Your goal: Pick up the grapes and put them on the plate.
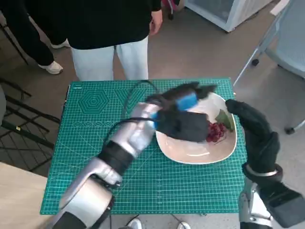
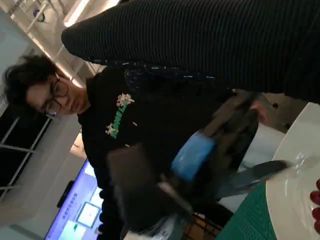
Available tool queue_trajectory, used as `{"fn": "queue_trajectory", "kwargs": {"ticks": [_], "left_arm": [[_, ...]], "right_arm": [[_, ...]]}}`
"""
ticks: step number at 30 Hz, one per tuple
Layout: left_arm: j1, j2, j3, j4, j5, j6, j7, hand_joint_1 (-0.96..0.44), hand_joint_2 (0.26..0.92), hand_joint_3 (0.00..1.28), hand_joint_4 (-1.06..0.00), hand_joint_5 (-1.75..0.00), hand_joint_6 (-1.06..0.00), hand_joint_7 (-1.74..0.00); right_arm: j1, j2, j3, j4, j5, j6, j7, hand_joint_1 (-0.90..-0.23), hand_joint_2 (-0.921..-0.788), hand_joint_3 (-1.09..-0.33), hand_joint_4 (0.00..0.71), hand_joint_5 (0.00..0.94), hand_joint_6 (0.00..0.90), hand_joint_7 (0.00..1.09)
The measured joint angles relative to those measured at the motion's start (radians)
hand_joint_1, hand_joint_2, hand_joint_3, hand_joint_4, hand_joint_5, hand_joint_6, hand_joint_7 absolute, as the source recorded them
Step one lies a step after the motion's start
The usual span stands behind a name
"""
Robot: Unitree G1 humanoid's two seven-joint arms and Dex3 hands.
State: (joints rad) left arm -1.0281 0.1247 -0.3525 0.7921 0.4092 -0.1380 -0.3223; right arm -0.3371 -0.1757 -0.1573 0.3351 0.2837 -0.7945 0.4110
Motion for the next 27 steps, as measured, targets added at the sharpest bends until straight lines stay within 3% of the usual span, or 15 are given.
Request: {"fn": "queue_trajectory", "kwargs": {"ticks": [9, 16, 27], "left_arm": [[0.202, 0.037, 0.235, -0.093, -0.278, -0.250, 0.040, -0.56, 0.921, 0.38, -0.03, -0.01, -0.11, -0.02], [0.338, 0.006, 0.346, -0.118, -0.442, -0.385, 0.045, -0.57, 0.921, 0.46, -0.03, -0.01, -0.08, 0.00], [0.467, -0.020, 0.416, -0.219, -0.653, -0.454, -0.094, -0.63, 0.921, 0.49, -0.02, 0.00, -0.07, 0.00]], "right_arm": [[-0.001, -0.001, 0.000, -0.003, 0.005, -0.003, 0.000, -0.573, -0.921, -0.723, 0.168, 0.000, -0.001, 0.41], [-0.011, 0.001, 0.001, -0.003, 0.003, -0.004, -0.003, -0.573, -0.921, -0.725, 0.168, 0.000, -0.001, 0.41], [-0.029, 0.005, 0.003, 0.007, -0.005, -0.003, -0.009, -0.573, -0.921, -0.719, 0.178, 0.005, 0.000, 0.41]]}}
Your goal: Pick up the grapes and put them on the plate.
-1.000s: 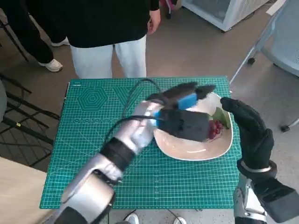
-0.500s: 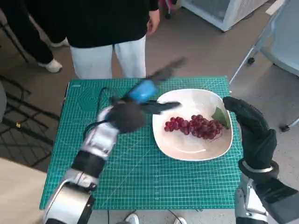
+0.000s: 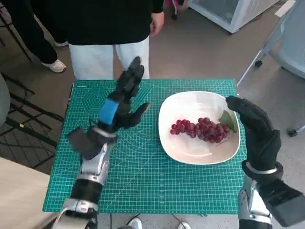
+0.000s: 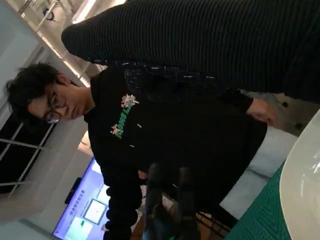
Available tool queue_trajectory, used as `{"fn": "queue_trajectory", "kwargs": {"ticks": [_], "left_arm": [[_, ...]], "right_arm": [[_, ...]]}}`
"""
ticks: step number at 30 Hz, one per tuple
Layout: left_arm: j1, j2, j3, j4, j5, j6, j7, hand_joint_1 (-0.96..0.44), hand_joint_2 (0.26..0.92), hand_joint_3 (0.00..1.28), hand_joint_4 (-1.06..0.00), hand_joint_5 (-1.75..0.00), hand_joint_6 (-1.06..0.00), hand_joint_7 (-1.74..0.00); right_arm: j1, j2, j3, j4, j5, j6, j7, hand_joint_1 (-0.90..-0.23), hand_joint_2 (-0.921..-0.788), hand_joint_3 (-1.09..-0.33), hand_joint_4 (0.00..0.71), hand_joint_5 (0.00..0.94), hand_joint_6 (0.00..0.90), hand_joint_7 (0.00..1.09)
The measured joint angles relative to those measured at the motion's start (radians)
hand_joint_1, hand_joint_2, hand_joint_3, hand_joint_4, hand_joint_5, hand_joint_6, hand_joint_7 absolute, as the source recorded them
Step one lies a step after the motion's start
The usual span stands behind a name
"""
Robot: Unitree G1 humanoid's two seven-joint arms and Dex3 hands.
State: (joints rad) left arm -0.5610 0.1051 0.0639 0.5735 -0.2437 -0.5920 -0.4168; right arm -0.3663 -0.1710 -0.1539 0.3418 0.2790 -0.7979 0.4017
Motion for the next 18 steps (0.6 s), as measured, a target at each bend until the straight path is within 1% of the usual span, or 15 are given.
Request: {"fn": "queue_trajectory", "kwargs": {"ticks": [5, 13, 18], "left_arm": [[0.053, 0.004, 0.010, -0.070, -0.038, 0.026, -0.038, -0.62, 0.921, 0.49, -0.01, 0.00, -0.07, 0.00], [0.112, 0.020, 0.021, -0.127, 0.007, 0.035, 0.000, -0.62, 0.921, 0.48, -0.01, 0.00, -0.09, -0.01], [0.140, 0.029, 0.030, -0.148, 0.006, 0.036, 0.002, -0.63, 0.921, 0.48, -0.02, -0.01, -0.10, -0.02]], "right_arm": [[-0.006, 0.000, 0.001, 0.007, 0.000, 0.000, -0.002, -0.577, -0.921, -0.717, 0.179, 0.005, 0.000, 0.41], [-0.014, 0.000, 0.002, 0.023, 0.002, 0.000, 0.000, -0.590, -0.921, -0.709, 0.182, 0.005, 0.001, 0.41], [-0.019, 0.000, 0.003, 0.033, 0.006, 0.001, 0.010, -0.600, -0.921, -0.696, 0.187, 0.006, 0.004, 0.41]]}}
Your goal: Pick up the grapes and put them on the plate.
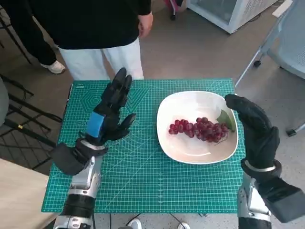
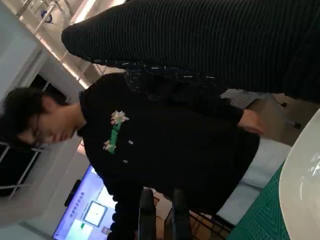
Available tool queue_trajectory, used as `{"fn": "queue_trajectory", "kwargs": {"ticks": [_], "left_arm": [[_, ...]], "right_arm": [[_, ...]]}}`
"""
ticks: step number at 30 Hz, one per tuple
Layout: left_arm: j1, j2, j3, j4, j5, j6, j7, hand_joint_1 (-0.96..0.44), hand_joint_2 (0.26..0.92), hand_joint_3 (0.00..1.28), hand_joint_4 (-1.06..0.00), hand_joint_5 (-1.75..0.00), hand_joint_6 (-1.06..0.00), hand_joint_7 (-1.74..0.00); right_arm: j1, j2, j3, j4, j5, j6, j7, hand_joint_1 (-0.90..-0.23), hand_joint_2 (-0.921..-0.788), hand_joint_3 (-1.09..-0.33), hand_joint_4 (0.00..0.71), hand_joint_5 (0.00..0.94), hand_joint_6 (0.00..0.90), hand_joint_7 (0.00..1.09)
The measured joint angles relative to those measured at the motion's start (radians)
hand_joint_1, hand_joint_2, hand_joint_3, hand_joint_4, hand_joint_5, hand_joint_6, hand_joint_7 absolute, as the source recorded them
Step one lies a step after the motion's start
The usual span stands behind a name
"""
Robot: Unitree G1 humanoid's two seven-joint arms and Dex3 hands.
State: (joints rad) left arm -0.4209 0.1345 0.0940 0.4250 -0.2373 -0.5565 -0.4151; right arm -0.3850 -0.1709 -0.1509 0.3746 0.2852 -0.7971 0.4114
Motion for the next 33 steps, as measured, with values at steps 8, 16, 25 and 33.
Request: {"fn": "queue_trajectory", "kwargs": {"ticks": [8, 16, 25, 33], "left_arm": [[0.026, 0.008, 0.013, -0.032, -0.026, 0.004, -0.017, -0.63, 0.921, 0.46, -0.04, -0.01, -0.12, -0.02], [0.048, 0.008, 0.018, -0.050, -0.033, 0.005, -0.017, -0.63, 0.921, 0.45, -0.04, -0.01, -0.14, -0.03], [0.064, 0.009, 0.024, -0.051, -0.045, 0.005, -0.030, -0.63, 0.921, 0.44, -0.05, -0.01, -0.15, -0.03], [0.089, 0.010, 0.038, -0.051, -0.065, 0.005, -0.052, -0.63, 0.921, 0.44, -0.08, -0.02, -0.17, -0.04]], "right_arm": [[-0.012, 0.000, 0.000, 0.007, 0.008, 0.002, 0.009, -0.606, -0.921, -0.685, 0.190, 0.006, 0.007, 0.40], [-0.022, -0.004, -0.001, 0.012, 0.006, 0.002, 0.010, -0.600, -0.921, -0.687, 0.188, 0.004, 0.008, 0.40], [-0.023, -0.007, -0.003, 0.025, 0.003, -0.013, 0.010, -0.600, -0.921, -0.689, 0.187, 0.003, 0.009, 0.40], [-0.026, -0.009, -0.003, 0.054, 0.003, -0.039, 0.012, -0.593, -0.921, -0.683, 0.190, 0.003, 0.016, 0.39]]}}
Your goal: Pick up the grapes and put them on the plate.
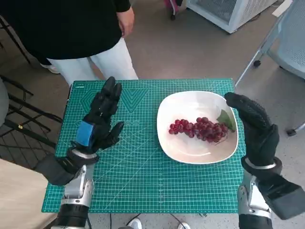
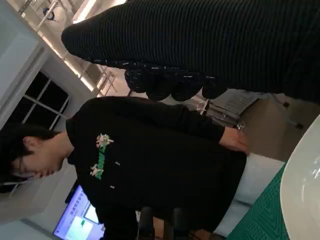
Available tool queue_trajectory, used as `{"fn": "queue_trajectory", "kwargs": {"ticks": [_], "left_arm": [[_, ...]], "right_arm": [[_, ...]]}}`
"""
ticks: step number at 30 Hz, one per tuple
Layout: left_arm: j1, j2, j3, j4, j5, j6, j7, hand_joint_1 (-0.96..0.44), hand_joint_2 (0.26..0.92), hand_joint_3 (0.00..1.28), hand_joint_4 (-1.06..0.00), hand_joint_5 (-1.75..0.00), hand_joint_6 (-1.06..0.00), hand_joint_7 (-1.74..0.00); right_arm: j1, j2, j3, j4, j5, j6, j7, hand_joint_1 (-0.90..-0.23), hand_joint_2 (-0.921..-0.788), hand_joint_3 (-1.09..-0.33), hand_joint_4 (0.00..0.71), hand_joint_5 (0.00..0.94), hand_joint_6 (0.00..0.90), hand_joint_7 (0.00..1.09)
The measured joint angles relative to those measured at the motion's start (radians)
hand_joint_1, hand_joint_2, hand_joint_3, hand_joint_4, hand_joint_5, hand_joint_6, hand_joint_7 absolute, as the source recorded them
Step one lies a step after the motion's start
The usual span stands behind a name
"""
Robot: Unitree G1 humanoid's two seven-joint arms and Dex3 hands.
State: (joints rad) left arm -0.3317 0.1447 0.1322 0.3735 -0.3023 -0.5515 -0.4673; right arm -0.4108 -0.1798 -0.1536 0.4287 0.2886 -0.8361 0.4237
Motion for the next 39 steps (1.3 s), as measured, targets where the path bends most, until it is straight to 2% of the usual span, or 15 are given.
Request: {"fn": "queue_trajectory", "kwargs": {"ticks": [12, 39], "left_arm": [[0.030, 0.000, 0.007, -0.015, -0.021, 0.001, -0.012, -0.62, 0.921, 0.44, -0.11, -0.02, -0.23, -0.05], [0.041, -0.002, 0.004, -0.040, -0.006, 0.001, 0.035, -0.62, 0.921, 0.42, -0.20, -0.02, -0.21, -0.02]], "right_arm": [[-0.005, -0.004, 0.000, 0.011, 0.001, -0.007, 0.004, -0.578, -0.921, -0.688, 0.188, 0.001, 0.023, 0.37], [-0.025, -0.012, 0.000, 0.011, 0.010, 0.013, 0.012, -0.593, -0.921, -0.682, 0.190, 0.001, 0.044, 0.34]]}}
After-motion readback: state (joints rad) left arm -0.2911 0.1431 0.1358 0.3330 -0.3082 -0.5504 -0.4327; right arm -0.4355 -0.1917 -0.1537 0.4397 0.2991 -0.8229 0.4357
